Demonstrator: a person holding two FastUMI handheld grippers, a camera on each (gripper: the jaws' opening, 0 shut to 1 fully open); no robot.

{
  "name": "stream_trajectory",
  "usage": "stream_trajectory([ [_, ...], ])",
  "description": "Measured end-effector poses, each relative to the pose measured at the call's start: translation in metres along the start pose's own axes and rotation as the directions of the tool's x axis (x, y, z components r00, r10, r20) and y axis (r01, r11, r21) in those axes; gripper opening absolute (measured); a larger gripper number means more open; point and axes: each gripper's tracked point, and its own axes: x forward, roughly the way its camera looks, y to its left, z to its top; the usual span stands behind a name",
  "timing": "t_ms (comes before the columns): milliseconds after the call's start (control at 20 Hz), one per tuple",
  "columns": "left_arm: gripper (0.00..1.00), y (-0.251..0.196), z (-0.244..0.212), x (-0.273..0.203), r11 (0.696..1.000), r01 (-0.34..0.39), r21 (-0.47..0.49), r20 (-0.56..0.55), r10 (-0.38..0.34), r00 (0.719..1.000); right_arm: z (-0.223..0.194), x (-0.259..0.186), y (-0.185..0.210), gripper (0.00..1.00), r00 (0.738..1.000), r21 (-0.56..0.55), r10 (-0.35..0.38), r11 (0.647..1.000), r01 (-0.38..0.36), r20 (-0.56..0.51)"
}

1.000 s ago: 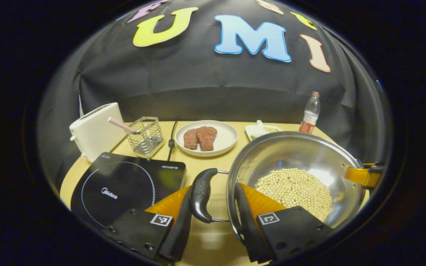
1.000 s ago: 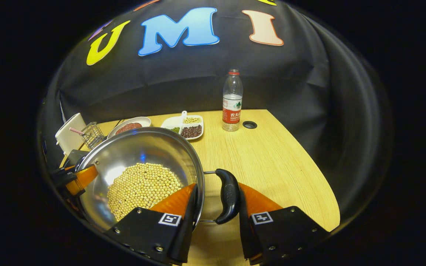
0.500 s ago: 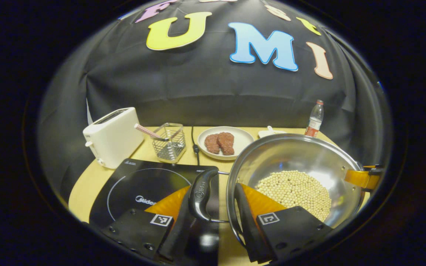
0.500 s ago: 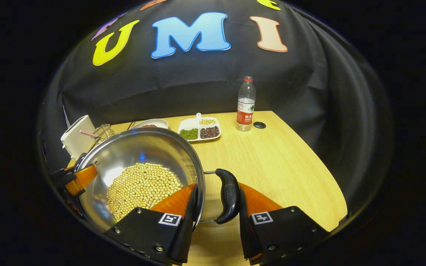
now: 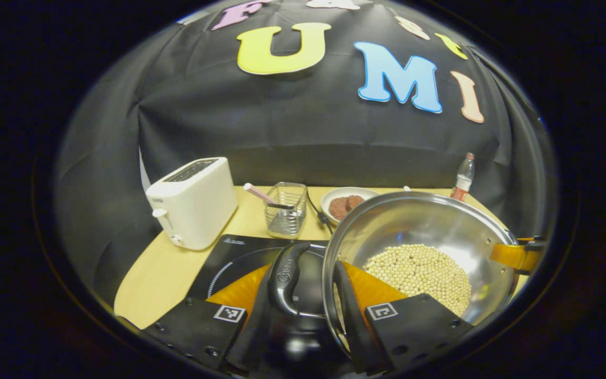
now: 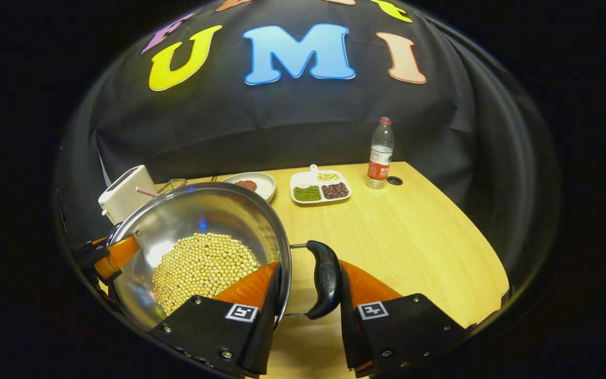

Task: First push the handle of the pot to place it horizontally, then grasp the pot with both hands and set it on the induction cooktop.

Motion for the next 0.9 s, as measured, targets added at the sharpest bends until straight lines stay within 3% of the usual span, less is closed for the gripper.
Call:
stream_trajectory([
  [500, 0.73, 0.102, -0.004, -0.005, 0.999, -0.041, -0.019, -0.001, 0.041, 0.999, -0.010, -0.004, 0.089, 0.54, 0.999, -0.014, 0.034, 0.999, -0.034, 0.001],
  [550, 0.69, 0.110, -0.006, -0.003, 0.999, -0.044, -0.019, -0.004, 0.044, 0.999, -0.012, -0.003, 0.097, 0.54, 0.999, -0.015, 0.038, 0.999, -0.038, -0.004],
  [900, 0.73, 0.155, -0.022, 0.014, 0.997, -0.064, -0.037, -0.037, 0.063, 0.997, -0.024, 0.012, 0.141, 0.54, 0.998, -0.029, 0.049, 0.998, -0.050, -0.032],
])
